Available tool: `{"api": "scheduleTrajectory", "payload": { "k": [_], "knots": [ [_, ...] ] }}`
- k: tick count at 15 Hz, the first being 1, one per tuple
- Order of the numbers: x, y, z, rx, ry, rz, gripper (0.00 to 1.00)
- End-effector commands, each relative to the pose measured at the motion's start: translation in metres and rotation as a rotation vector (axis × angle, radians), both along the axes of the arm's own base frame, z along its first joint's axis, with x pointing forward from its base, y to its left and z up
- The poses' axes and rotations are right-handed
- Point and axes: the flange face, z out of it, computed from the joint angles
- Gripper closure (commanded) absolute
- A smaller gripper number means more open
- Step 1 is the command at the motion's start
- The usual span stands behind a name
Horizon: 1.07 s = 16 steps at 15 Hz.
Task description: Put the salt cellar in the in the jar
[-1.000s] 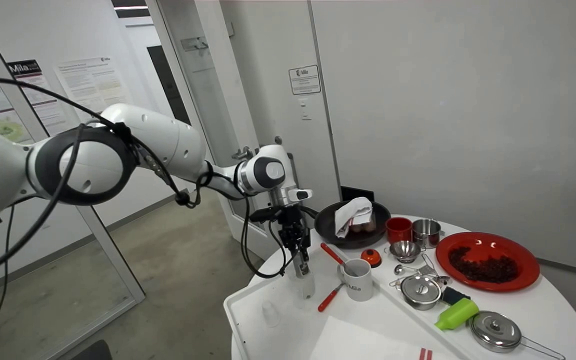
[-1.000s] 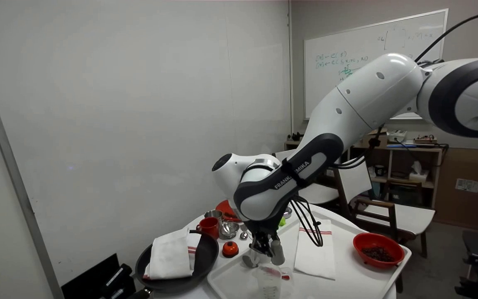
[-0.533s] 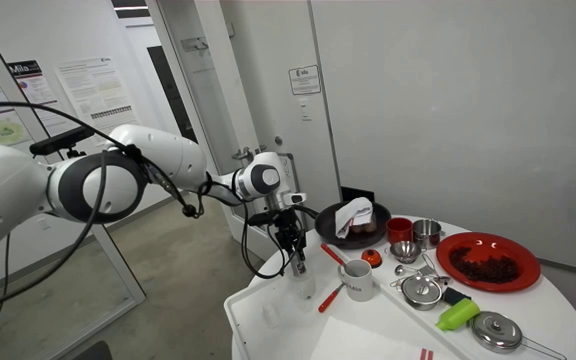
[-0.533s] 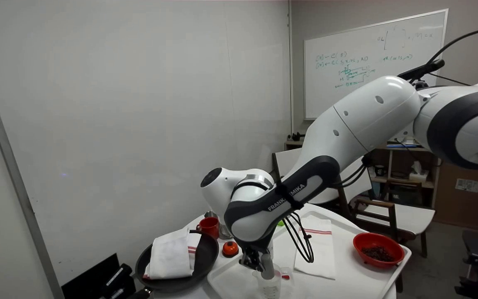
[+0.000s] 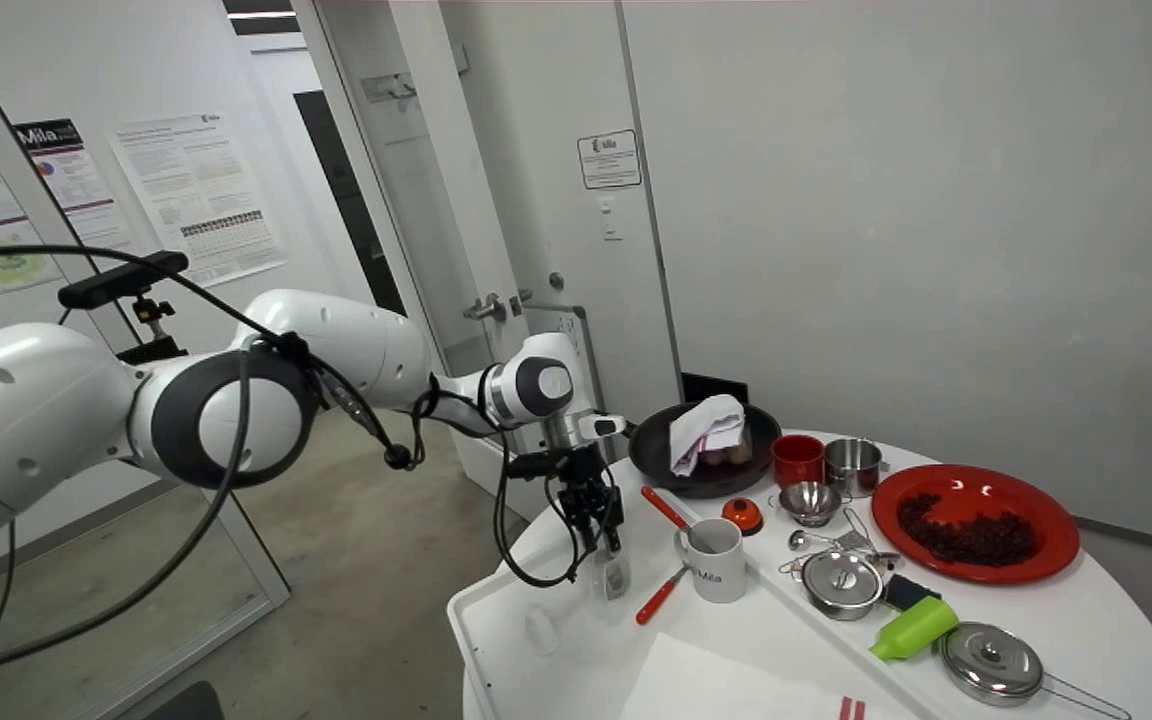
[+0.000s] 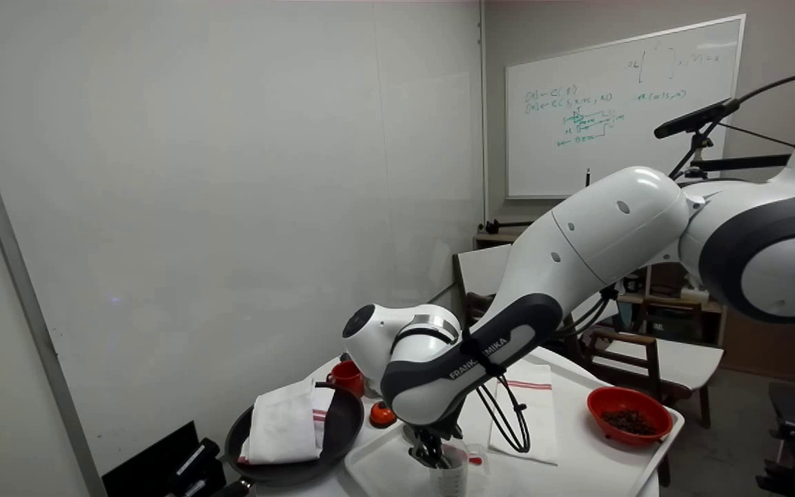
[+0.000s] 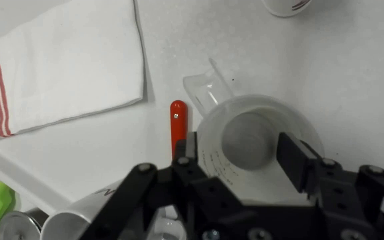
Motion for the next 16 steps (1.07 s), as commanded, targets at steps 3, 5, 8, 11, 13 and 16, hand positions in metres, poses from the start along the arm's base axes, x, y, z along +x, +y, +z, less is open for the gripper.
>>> {"api": "scheduleTrajectory", "payload": {
  "k": [3,5,8,11,13,16],
  "knots": [
    [0.004,-0.016,-0.01,0.021,0.017,-0.021,0.0],
    [0.004,-0.017,-0.004,0.027,0.015,-0.027,0.0],
    [0.005,-0.018,0.016,0.047,0.008,-0.038,0.0],
    [0.009,-0.02,0.043,0.076,-0.015,-0.053,0.0],
    [0.01,-0.022,0.063,0.094,-0.029,-0.061,0.0],
    [0.017,-0.023,0.063,0.066,-0.045,-0.06,0.0]
  ]
}}
